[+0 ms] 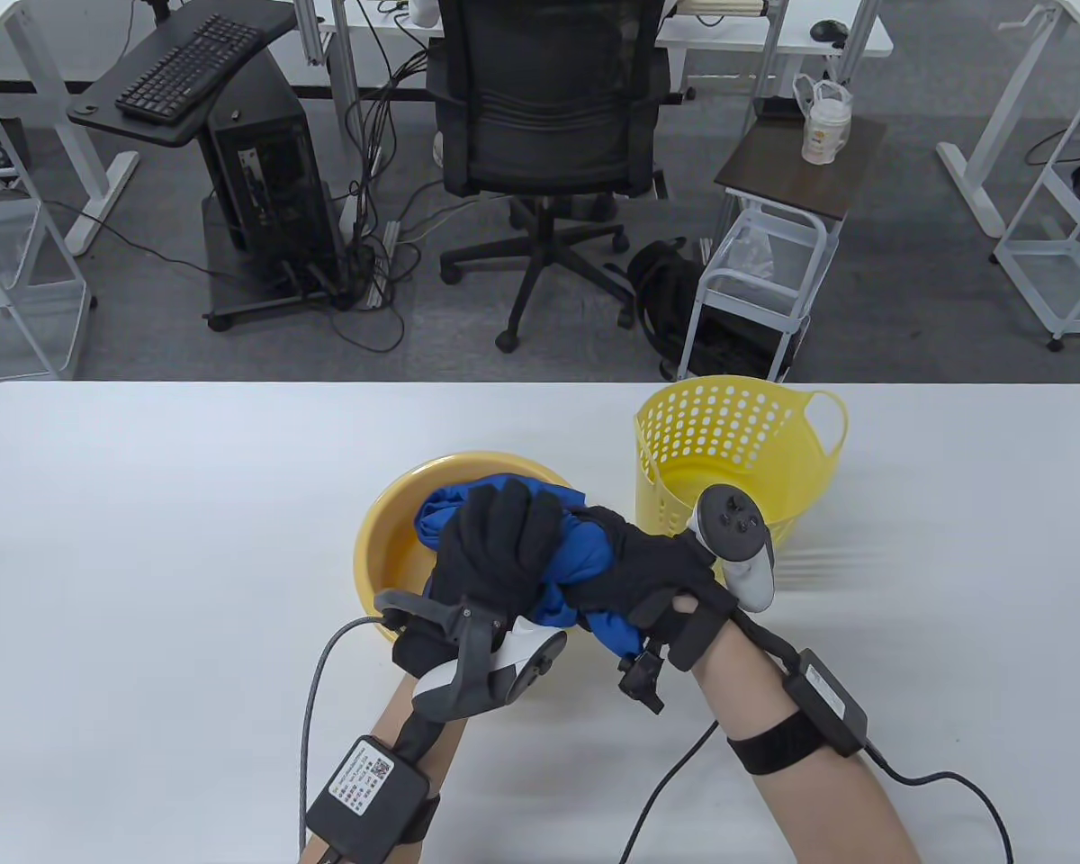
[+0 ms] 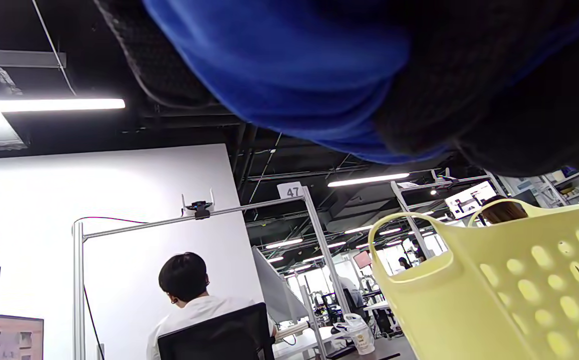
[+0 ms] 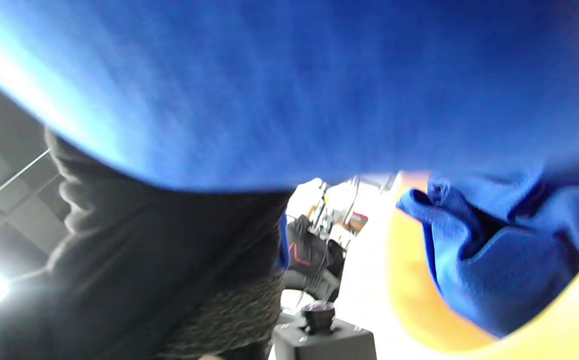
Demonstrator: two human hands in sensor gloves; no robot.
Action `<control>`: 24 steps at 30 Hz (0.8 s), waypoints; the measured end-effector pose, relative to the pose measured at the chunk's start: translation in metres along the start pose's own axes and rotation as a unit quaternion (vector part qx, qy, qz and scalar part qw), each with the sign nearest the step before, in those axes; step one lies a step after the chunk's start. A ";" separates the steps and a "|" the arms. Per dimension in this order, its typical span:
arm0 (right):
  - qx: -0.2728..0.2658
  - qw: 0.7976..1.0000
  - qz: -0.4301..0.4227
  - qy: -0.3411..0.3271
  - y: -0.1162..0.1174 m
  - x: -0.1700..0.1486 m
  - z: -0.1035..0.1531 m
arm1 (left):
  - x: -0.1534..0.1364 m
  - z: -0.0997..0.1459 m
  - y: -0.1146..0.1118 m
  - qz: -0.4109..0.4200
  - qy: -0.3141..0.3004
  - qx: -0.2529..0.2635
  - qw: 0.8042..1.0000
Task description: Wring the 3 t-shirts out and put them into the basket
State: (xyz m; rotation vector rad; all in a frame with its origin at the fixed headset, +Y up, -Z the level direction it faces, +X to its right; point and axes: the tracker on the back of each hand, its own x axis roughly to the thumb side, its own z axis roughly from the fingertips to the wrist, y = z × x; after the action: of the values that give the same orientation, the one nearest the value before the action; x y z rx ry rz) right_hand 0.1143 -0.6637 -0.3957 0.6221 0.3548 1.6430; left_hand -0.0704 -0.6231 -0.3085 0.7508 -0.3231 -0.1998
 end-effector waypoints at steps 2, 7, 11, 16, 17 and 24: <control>0.032 0.998 -0.055 0.008 0.003 -0.012 -0.002 | -0.001 0.001 0.000 -0.025 0.002 0.004 1.000; 0.011 0.996 -0.084 0.021 0.014 -0.027 -0.007 | -0.008 0.001 -0.006 -0.045 0.021 0.000 0.999; 0.022 0.990 -0.137 0.028 0.021 -0.036 -0.011 | -0.010 0.002 -0.003 -0.054 0.026 0.006 0.998; 0.037 0.984 -0.171 0.034 0.020 -0.032 -0.012 | -0.012 0.002 0.001 -0.042 0.033 0.013 0.998; 0.043 0.987 -0.154 0.034 0.017 -0.029 -0.012 | -0.012 0.003 0.000 -0.041 0.034 0.015 0.998; 0.086 0.989 -0.098 0.066 0.005 -0.019 -0.003 | -0.007 0.003 -0.008 -0.016 0.023 0.013 1.000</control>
State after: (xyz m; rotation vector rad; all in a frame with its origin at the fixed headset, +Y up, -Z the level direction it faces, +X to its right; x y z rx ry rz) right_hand 0.1099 -0.6823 -0.3989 0.5886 0.6399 1.4779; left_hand -0.0786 -0.6291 -0.3135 0.7861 -0.2713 -0.2081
